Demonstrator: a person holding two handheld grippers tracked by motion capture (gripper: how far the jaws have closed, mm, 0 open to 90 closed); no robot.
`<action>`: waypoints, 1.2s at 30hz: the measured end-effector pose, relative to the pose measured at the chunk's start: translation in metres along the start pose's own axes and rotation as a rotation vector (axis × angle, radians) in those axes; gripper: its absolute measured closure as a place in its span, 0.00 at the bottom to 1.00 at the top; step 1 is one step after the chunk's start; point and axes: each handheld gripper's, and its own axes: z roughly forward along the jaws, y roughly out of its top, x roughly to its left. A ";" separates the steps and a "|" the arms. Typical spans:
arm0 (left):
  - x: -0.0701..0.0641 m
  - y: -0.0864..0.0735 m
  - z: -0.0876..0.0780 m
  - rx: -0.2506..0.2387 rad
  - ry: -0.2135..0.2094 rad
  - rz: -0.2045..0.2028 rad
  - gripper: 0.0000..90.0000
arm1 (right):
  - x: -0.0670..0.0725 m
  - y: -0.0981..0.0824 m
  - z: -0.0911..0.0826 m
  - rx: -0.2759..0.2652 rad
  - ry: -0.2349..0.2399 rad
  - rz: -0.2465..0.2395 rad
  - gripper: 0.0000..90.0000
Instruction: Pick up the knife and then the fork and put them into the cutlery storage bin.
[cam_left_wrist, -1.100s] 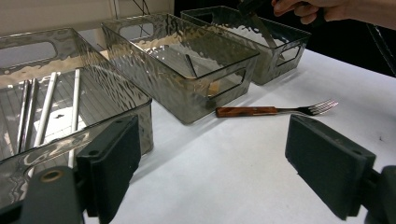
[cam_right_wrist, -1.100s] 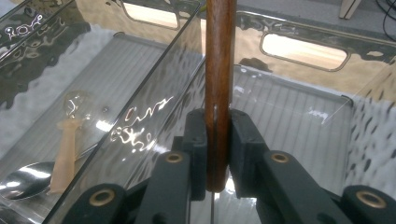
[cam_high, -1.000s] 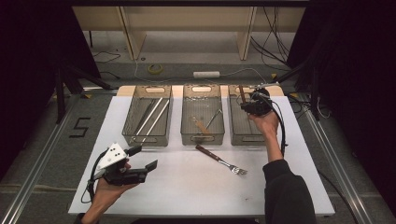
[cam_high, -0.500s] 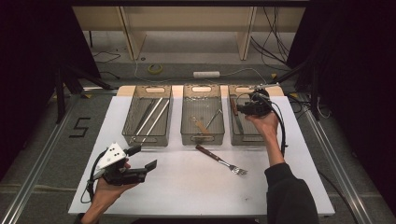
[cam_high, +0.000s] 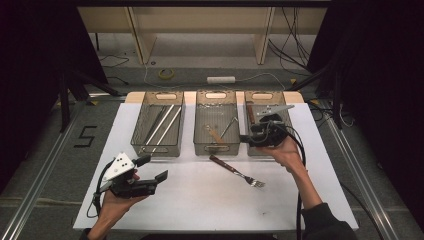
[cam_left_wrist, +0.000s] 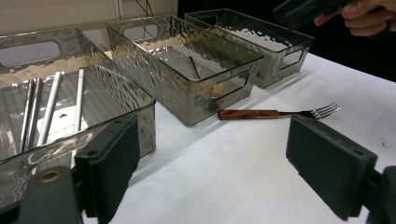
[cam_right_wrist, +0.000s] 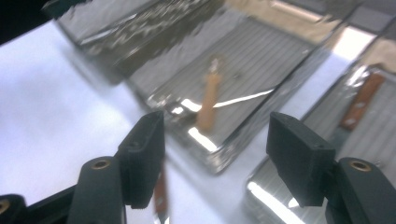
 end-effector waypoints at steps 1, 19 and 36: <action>0.000 0.000 0.000 0.000 0.000 -0.001 0.19 | 0.004 -0.003 0.000 0.008 0.004 -0.011 0.42; 0.000 -0.001 -0.001 -0.009 0.002 -0.003 0.18 | 0.036 -0.024 0.021 0.169 0.045 -0.105 0.41; 0.000 -0.001 -0.001 -0.011 0.000 -0.004 0.18 | 0.044 -0.030 0.041 0.277 0.051 -0.143 0.43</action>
